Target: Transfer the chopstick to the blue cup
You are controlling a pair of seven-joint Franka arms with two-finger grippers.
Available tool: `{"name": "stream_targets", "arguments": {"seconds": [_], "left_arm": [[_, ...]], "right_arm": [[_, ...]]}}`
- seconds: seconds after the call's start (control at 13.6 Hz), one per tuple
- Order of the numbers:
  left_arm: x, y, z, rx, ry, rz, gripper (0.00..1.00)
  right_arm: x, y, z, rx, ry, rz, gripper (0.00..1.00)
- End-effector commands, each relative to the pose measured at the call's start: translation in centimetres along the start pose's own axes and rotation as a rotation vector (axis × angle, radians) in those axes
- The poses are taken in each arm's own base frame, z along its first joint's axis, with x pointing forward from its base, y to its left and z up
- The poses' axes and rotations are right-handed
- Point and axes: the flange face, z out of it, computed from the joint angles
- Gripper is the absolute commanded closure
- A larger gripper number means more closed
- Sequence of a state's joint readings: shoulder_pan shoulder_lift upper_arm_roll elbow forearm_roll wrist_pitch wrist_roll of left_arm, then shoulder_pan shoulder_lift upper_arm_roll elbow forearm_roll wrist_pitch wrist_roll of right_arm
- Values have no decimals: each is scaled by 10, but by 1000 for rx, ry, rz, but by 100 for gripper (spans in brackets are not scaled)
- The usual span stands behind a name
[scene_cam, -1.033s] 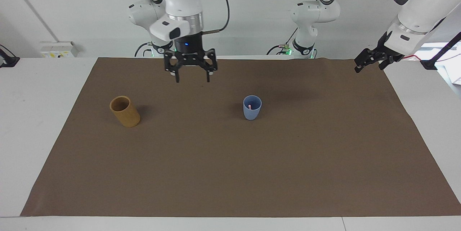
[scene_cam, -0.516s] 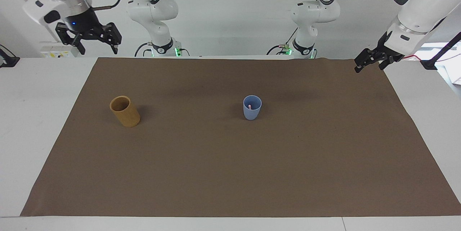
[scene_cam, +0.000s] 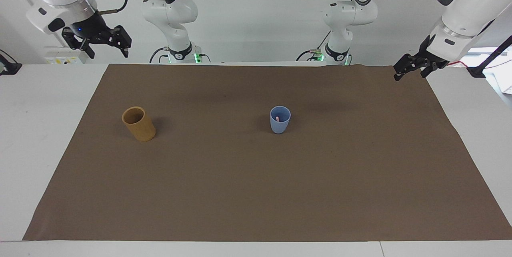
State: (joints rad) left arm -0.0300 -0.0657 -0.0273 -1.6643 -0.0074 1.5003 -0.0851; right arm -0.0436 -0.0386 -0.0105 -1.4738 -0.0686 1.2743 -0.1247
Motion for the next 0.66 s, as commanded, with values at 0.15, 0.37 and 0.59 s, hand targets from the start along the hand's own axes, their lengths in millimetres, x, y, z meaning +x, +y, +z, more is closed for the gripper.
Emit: {"name": "stream_targets", "arguments": {"seconds": [0.15,0.37,0.59], "left_arm": [[-1,-4,-3,-7,-8,10,0],[-1,-3,-3,-6,-8,12,0],[-1,-4,-3,-7,-8,10,0]], "right_arm": [[-2,-2,7,11,1,43,0],[-2,-2,8,12,-4,44,0],[-2,-2,9,12,-4,46,0]]}}
